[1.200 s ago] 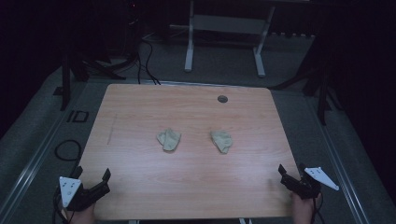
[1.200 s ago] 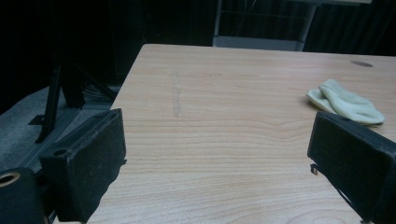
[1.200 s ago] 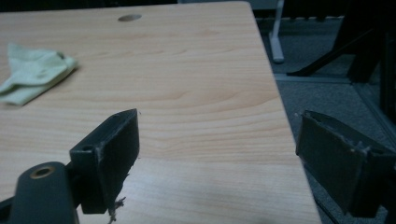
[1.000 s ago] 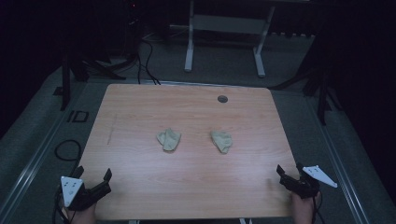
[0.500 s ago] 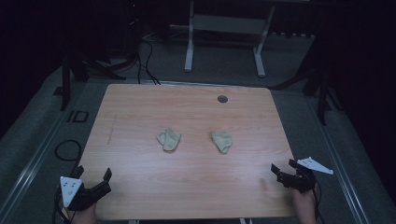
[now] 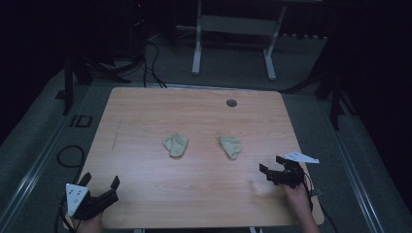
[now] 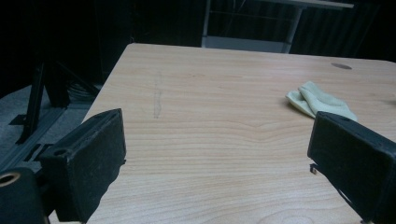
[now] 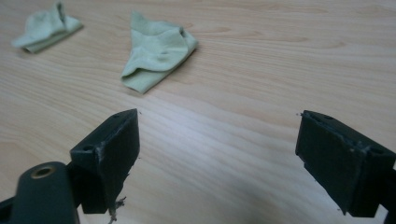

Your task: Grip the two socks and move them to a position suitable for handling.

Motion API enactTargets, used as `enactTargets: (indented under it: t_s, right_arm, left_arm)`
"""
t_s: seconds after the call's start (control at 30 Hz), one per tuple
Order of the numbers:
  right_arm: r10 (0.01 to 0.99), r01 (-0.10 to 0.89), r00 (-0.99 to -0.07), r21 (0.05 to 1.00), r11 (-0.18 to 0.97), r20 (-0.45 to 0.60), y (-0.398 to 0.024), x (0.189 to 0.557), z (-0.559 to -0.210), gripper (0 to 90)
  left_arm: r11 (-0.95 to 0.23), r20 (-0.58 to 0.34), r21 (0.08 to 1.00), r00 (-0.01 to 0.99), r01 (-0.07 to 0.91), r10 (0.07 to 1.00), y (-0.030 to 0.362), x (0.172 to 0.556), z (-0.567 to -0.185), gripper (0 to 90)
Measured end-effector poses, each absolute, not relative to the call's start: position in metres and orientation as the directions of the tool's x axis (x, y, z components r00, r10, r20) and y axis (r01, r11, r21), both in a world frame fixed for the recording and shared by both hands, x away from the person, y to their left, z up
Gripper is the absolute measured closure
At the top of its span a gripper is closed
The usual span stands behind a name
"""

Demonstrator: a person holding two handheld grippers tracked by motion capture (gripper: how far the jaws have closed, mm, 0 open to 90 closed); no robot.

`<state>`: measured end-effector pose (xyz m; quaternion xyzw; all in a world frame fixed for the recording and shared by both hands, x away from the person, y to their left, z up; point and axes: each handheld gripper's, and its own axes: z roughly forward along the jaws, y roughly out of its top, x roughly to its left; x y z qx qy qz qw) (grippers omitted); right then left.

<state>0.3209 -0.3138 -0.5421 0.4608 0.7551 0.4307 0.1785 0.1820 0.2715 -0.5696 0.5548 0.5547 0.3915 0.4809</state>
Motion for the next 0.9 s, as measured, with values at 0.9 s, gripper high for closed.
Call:
enactTargets:
  t_s: [0.9]
  right_arm:
    - [0.783, 0.524, -0.622, 0.744, 0.414, 0.003, -0.196, 0.399, -0.535, 38.5]
  left_arm:
    - [0.043, -0.079, 0.967, 0.137, 0.249, 0.987, 0.266, 0.183, -0.57, 4.5]
